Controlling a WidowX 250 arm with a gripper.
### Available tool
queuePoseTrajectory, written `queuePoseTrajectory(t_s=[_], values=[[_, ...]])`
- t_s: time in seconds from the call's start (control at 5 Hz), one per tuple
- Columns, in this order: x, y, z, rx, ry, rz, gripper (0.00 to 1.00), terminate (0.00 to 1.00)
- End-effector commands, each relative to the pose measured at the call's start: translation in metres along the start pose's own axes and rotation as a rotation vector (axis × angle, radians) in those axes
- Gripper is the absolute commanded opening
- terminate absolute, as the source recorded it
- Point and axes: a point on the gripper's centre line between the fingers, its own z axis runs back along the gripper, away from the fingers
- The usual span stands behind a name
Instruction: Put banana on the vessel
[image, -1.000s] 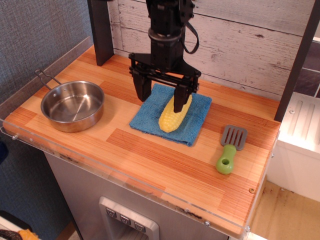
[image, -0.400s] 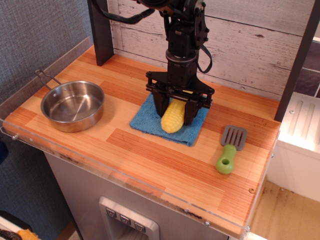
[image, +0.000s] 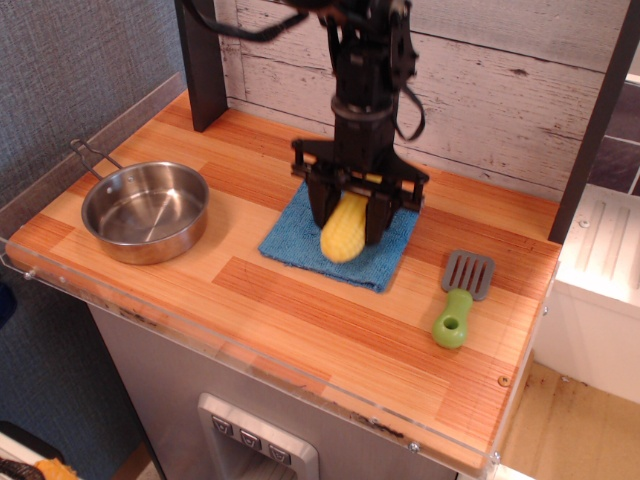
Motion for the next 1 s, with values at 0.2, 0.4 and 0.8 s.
queuePoseTrajectory(t_s=[0.2, 0.4, 0.8], values=[[-0.026, 0.120, 0.057, 0.033, -0.087, 0.205, 0.00, 0.00], [-0.032, 0.150, 0.040, 0.062, -0.049, 0.264, 0.00, 0.00], [-0.041, 0.156, 0.029, 0.077, -0.007, 0.265, 0.00, 0.00]])
